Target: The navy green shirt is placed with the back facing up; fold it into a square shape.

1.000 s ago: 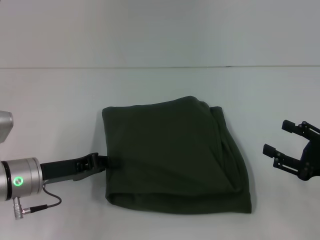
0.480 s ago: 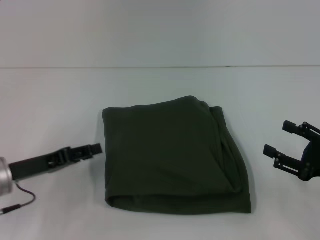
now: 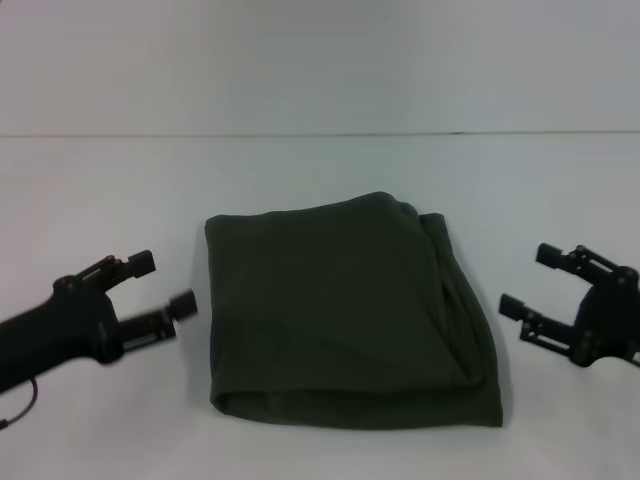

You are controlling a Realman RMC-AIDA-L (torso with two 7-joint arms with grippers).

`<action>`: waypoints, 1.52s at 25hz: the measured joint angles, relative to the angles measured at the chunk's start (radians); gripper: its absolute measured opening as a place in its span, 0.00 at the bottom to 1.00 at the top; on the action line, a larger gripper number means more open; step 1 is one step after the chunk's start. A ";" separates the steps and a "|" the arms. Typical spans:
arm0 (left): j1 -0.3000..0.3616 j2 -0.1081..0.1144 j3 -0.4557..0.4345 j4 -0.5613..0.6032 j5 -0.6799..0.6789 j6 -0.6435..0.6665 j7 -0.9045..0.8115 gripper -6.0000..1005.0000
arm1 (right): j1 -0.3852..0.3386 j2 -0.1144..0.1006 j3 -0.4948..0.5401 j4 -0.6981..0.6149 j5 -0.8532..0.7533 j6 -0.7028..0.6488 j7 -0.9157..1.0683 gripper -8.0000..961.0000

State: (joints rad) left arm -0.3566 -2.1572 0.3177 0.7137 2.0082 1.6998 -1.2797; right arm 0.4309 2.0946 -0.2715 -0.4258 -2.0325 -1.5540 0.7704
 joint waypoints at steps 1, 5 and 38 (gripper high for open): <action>0.017 -0.008 0.005 -0.011 -0.013 0.024 0.107 0.79 | 0.002 0.001 -0.004 0.017 -0.001 0.002 -0.018 0.87; 0.058 -0.016 0.020 -0.059 -0.002 0.065 0.373 0.92 | -0.003 0.001 -0.038 0.072 -0.002 0.018 -0.056 0.87; 0.042 -0.007 -0.018 -0.095 0.169 -0.022 0.277 0.94 | -0.088 0.001 -0.056 0.180 0.003 0.095 -0.132 0.87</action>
State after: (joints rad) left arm -0.3148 -2.1644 0.2997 0.6189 2.1774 1.6782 -1.0028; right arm 0.3426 2.0953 -0.3275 -0.2453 -2.0298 -1.4589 0.6381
